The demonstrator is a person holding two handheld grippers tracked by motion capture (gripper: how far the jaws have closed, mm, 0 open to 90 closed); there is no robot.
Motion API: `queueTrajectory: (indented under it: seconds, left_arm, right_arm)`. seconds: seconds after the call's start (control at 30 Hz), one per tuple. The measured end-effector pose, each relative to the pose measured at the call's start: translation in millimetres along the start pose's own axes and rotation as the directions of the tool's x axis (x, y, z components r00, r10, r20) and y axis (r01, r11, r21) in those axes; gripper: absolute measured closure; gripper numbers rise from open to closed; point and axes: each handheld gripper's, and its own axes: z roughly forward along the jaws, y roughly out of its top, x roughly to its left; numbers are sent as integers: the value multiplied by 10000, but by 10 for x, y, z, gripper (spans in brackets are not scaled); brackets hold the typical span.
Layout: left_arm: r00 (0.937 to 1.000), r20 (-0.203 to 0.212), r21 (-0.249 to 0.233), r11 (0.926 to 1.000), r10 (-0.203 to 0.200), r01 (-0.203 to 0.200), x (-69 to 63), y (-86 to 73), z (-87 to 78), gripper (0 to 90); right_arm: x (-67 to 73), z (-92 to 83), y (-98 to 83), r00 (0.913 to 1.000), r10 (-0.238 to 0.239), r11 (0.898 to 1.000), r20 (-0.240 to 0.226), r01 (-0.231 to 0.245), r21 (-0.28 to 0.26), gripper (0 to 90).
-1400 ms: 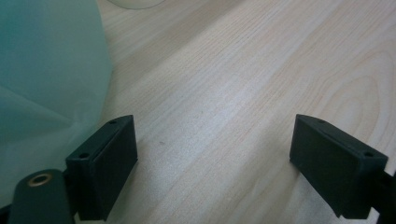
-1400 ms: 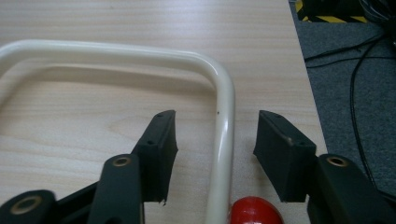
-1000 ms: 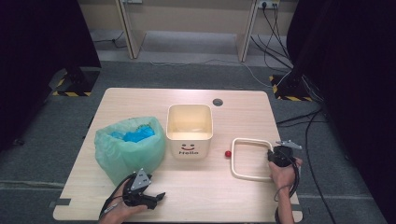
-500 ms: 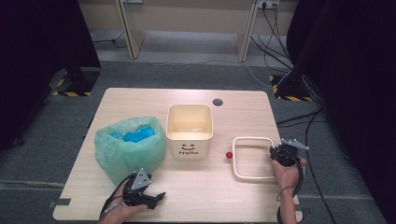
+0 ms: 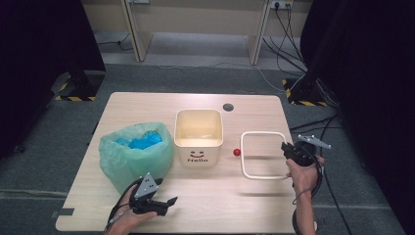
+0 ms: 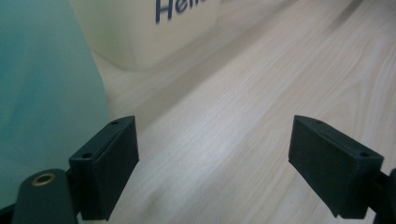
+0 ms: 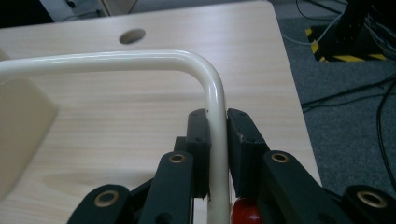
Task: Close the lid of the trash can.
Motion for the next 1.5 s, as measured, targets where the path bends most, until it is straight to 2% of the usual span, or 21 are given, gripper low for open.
queueTrajectory:
  seconds: [0.17,0.27,0.3,0.43,0.5,0.53,0.6,0.9,0.93,0.97,1.07,1.1,1.17,1.2,1.3,1.5]
  left_arm:
    - [10000,-17,-452,9990,41,-41,-29,165,-65,153]
    - [10000,51,-538,9985,-27,29,-34,244,-75,152]
    - [10000,38,-559,9984,3,-1,-35,280,-77,152]
    - [9999,-41,-779,9969,125,-128,-34,422,-80,152]
    - [9999,-87,-874,9960,149,-156,-33,485,-79,150]
    - [9998,-126,-974,9951,142,-154,-35,534,-75,149]
    - [9998,-149,-1021,9947,124,-139,-39,567,-70,149]
    - [9988,-362,-1508,9878,340,-391,-101,763,-15,148]
    - [9988,-362,-1508,9878,340,-391,-101,763,-15,148]
    - [9986,-402,-1567,9868,351,-410,-107,779,-9,148]
    - [9982,-491,-1627,9858,340,-416,-102,809,2,148]
    - [9979,-572,-1635,9857,318,-408,-92,817,6,148]
    - [9973,-664,-1637,9856,311,-417,-80,822,11,148]
    - [9969,-742,-1649,9856,264,-384,-62,832,20,148]
    - [9954,-944,-1727,9844,167,-329,-27,868,24,148]
    - [9916,-1288,-1718,9846,113,-335,8,965,85,149]
  right_arm:
    - [124,-102,238,9994,-206,9994,-265,199,-280,797]
    - [169,-131,319,9990,-236,9990,-370,221,-388,797]
    - [220,-159,403,9983,-240,9986,-532,214,-477,797]
    - [292,-200,511,9973,-319,9977,-667,277,-618,797]
    - [354,-212,577,9963,-358,9974,-776,308,-650,797]
    - [432,-207,635,9947,-511,9968,-896,453,-659,796]
    - [463,-203,656,9939,-576,9963,-937,513,-684,796]
    - [1043,3,935,9808,-1048,9931,-1645,946,-687,794]
    - [1043,3,935,9808,-1048,9931,-1645,946,-687,794]
    - [1106,30,958,9791,-1059,9931,-1734,953,-683,793]
    - [1305,123,1012,9735,-1131,9930,-1987,1037,-571,793]
    - [1415,169,1030,9705,-1243,9919,-2064,1159,-523,792]
    - [1454,182,1036,9697,-1255,9918,-2094,1174,-504,791]
    - [1557,221,1049,9678,-1362,9906,-2115,1297,-444,790]
    - [1670,259,1052,9665,-1558,9878,-2039,1519,-350,789]
    - [1856,319,1067,9590,-1665,9859,-2295,1652,-249,788]
